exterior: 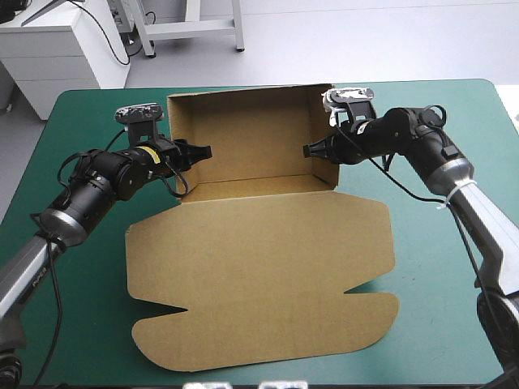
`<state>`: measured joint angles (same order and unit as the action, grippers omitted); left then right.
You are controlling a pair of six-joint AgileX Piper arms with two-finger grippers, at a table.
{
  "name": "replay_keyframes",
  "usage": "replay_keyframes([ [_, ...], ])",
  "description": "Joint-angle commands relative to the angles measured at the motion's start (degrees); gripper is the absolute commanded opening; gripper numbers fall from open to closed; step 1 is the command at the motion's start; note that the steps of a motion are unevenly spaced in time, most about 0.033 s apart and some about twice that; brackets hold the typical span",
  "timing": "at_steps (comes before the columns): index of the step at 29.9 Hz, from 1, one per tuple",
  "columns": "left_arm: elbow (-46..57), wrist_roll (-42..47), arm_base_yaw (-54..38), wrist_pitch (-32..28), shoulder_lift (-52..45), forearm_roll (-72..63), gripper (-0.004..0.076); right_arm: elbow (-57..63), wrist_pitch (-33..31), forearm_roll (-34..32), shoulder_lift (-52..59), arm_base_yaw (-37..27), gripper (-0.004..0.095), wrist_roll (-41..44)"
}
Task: Fold the box
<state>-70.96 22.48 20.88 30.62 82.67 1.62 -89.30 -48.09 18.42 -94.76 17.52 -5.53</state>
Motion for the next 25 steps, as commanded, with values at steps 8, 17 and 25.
replay_keyframes([
  [8,-1.4,-3.3,0.0,-2.6,-1.4,0.5,-0.0008,-2.4,-3.5,-2.5,-0.3,0.2,-0.0014,0.5],
  [17,-5.8,-10.7,0.0,13.6,6.2,-1.6,-0.0008,-2.9,-11.2,-4.5,-5.9,0.2,-0.0014,0.9],
  [25,-18.5,-18.6,0.0,28.5,16.4,-6.7,-0.0008,-4.9,-18.7,-15.6,-6.6,0.2,-0.0014,4.3],
])
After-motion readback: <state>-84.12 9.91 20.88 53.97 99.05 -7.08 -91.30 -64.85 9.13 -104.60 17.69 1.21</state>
